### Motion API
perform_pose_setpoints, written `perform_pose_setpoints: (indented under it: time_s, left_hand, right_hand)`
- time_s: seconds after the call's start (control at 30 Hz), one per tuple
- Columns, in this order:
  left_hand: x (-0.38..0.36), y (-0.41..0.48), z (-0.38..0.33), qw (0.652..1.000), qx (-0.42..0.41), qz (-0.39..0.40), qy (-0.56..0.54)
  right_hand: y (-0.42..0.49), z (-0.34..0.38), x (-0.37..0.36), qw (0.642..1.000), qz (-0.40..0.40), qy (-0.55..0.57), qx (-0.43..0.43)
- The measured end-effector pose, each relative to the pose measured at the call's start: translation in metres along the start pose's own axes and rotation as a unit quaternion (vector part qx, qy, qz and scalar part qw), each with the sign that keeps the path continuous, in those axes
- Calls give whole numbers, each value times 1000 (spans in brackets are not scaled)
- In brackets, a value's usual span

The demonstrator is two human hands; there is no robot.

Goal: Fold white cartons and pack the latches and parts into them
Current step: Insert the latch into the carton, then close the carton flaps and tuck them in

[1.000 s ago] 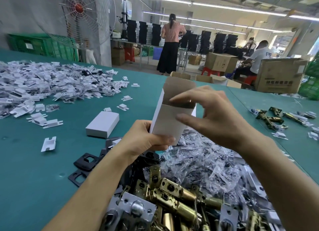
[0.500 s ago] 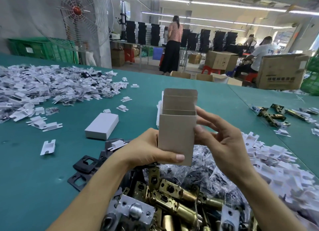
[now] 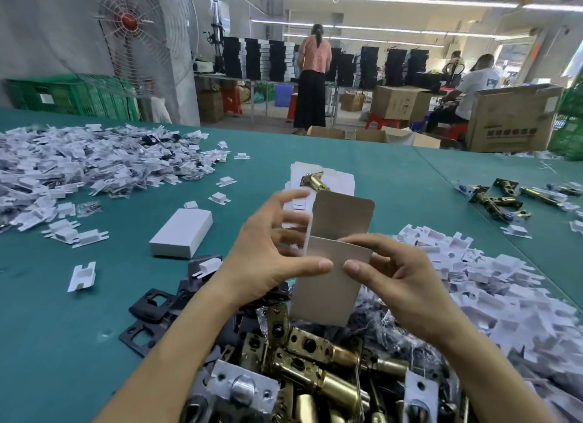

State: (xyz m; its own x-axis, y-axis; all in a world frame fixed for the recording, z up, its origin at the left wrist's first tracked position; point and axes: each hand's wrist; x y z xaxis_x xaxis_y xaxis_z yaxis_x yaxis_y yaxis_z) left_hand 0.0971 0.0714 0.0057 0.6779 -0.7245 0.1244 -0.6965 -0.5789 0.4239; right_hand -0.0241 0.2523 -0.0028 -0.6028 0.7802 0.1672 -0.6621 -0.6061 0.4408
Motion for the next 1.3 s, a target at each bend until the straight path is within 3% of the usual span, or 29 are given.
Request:
perform_pose_setpoints:
  time_s: [0.1,0.27,0.57,0.93,1.17,1.3]
  left_hand:
    - [2,1,-1,995,-48,-33,-84]
    - [1,-3,1,997,11,-9,-81]
    - [3,-2,-2,998,12,2,-62]
    - [3,0,-1,999,7,-15,-48]
    - [5,-2,-2,1000,-14,6,-6]
    - [0,-3,-6,998,-9,-18,-54]
  right_hand:
    - [6,2,5,999,27,-34,-16]
    - [8,2,8,990,40,-132,23]
    - [7,9,-3,998,-23,44,45]
    - [6,16,-6,990,-99,-77,69]
    - [7,23,-5,985,-107,-112,71]
    - [7,26,-7,981,-100,-144,83]
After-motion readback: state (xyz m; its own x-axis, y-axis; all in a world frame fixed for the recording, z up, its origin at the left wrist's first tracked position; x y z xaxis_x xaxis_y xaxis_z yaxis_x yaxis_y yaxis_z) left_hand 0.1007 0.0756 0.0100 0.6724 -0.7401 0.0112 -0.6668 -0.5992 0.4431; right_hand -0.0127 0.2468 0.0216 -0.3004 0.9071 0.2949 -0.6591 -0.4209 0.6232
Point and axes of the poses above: each hand's wrist, its own y-axis towards the middle knuckle, its own x-axis out of the back of the hand, z = x × y, and after that the axes turned 14 degrees about -z, right-handed
